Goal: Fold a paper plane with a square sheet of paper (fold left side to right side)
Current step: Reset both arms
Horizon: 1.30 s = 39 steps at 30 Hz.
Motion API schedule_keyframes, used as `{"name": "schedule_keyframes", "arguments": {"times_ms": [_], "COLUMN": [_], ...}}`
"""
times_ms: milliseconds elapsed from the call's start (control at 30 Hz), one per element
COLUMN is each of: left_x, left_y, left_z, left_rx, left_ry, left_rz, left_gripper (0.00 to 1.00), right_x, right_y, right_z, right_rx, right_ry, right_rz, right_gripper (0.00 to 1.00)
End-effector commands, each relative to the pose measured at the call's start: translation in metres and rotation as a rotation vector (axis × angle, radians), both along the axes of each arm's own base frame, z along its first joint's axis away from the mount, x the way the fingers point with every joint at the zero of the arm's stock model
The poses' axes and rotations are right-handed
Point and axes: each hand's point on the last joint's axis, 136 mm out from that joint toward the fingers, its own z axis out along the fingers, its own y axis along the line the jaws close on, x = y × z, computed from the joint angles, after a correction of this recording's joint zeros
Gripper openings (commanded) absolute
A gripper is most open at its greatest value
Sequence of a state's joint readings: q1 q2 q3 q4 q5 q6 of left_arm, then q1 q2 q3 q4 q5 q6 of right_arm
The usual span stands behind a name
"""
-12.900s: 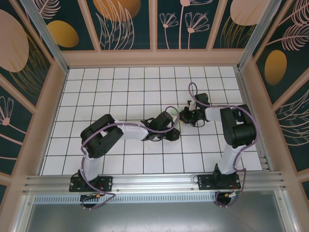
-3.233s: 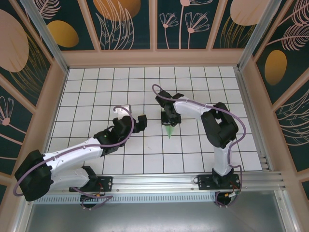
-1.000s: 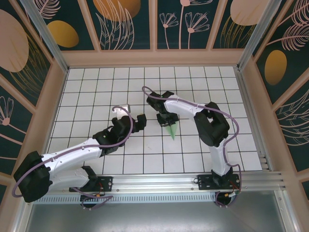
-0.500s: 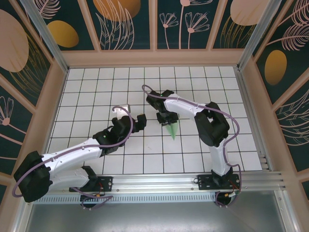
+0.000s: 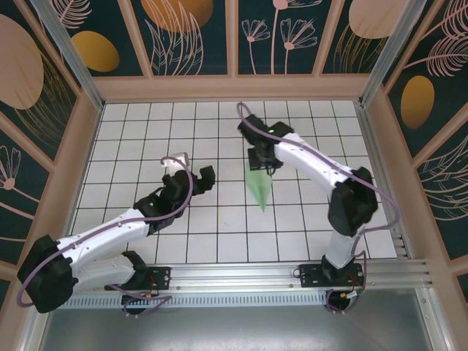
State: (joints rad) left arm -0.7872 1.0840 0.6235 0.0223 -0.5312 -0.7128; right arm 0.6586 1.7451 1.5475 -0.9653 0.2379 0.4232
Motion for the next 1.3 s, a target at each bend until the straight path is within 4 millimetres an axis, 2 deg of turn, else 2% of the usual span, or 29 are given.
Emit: {"name": "schedule_keyframes", "arguments": {"times_ms": [0, 100, 267, 333, 433, 500, 600, 667, 833, 1033, 1200, 1267], "left_x": [0.007, 0.013, 0.011, 0.01, 0.011, 0.014, 0.018, 0.02, 0.027, 0.028, 0.032, 0.035], "left_y": [0.03, 0.07, 0.132, 0.15, 0.17, 0.183, 0.201, 0.212, 0.221, 0.221, 0.21, 0.206], "left_z": [0.014, 0.028, 0.059, 0.068, 0.071, 0.067, 0.054, 0.04, 0.016, 0.002, -0.002, -0.007], "left_rx": [-0.022, 0.008, 0.164, 0.235, 0.297, 0.336, 0.359, 0.381, 0.464, 0.418, 0.396, 0.412], "left_ry": [-0.05, -0.101, -0.221, -0.268, -0.321, -0.329, -0.334, -0.334, -0.287, -0.347, -0.412, -0.426], "left_rz": [0.08, 0.199, 0.417, 0.48, 0.543, 0.566, 0.593, 0.602, 0.572, 0.505, 0.424, 0.402], "left_gripper": [0.99, 0.99, 0.99, 0.98, 0.98, 0.99, 0.98, 0.98, 0.99, 0.99, 0.98, 0.99], "right_x": [0.025, 0.044, 0.052, 0.051, 0.05, 0.05, 0.049, 0.046, 0.046, 0.042, 0.041, 0.04], "right_y": [-0.033, -0.081, -0.151, -0.17, -0.206, -0.227, -0.242, -0.249, -0.256, -0.243, -0.228, -0.224], "right_z": [0.028, 0.045, 0.058, 0.057, 0.041, 0.028, 0.012, 0.002, -0.019, -0.024, -0.022, -0.03], "right_rx": [0.09, 0.154, 0.146, 0.138, 0.147, 0.131, 0.109, 0.085, 0.091, 0.146, 0.184, 0.193], "right_ry": [-0.164, -0.32, -0.578, -0.658, -0.703, -0.728, -0.793, -0.842, -0.849, -0.944, -1.01, -1.017], "right_rz": [-0.051, -0.149, -0.282, -0.314, -0.4, -0.436, -0.412, -0.409, -0.379, -0.283, -0.185, -0.168], "right_gripper": [0.52, 0.53, 0.6, 0.66, 0.72, 0.78, 0.95, 0.99, 0.99, 0.99, 0.99, 0.99]}}
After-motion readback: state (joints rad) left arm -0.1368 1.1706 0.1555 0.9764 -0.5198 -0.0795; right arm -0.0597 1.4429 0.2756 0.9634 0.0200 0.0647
